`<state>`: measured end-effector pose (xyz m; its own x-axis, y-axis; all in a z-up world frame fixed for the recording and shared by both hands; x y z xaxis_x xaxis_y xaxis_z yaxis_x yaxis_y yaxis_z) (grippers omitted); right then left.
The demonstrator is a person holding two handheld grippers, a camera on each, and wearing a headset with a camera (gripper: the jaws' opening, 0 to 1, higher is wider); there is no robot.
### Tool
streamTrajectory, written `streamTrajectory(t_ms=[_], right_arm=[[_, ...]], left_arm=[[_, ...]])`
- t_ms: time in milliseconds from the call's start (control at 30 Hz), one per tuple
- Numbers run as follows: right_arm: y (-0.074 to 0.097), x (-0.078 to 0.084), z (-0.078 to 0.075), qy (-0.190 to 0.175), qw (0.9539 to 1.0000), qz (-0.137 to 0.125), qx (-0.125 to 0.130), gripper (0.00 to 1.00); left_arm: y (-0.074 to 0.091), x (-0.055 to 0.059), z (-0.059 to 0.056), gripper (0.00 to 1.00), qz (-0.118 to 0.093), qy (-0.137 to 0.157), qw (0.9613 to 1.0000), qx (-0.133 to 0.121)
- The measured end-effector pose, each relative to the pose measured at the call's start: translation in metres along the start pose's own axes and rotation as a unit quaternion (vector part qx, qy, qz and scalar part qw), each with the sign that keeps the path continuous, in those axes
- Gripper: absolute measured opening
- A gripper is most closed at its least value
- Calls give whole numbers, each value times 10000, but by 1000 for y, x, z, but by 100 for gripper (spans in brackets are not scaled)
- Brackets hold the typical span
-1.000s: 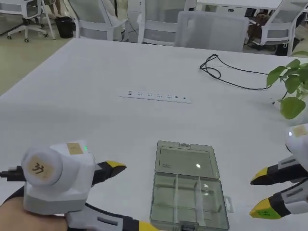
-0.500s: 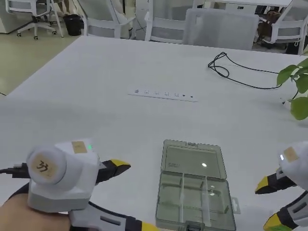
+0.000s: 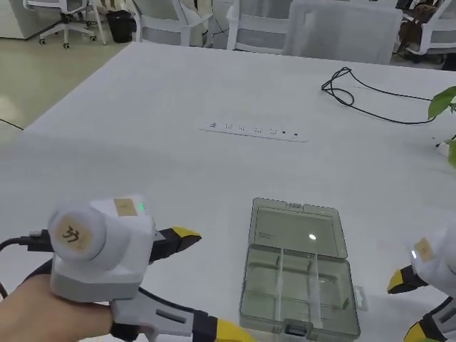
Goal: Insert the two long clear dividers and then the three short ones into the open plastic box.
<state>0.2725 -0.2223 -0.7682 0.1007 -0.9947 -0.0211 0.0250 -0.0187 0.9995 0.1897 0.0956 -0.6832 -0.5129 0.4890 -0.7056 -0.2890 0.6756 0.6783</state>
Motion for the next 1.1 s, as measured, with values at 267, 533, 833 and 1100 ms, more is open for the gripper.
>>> streamTrajectory(t_ms=[267,533,833,1100], right_arm=[[-7,1,-3,120,9998,154,37,41],[-10,1,-3,157,9996,208,107,37],[-10,0,-1,154,9994,244,183,33],[-10,0,-1,116,9994,236,203,33]], left_arm=[[2,1,0,100,-21,41,10000,-20],[4,3,0,100,-39,79,10000,-47],[4,2,0,100,-64,102,9999,-37],[3,2,0,100,-69,99,9999,-34]])
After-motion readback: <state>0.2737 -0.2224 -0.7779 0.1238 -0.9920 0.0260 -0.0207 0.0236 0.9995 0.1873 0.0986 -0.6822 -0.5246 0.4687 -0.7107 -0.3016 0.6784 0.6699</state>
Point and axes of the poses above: the centre of the closed fingertips' face, and the gripper's own axes: y roughly backward along the fingers, z roughly to its left, x roughly out of its underside, the point moved 8 cm from there along y, roughly backward along the fingers, and after that the axes turned 15 degrees about z, right-handed, at the moved point
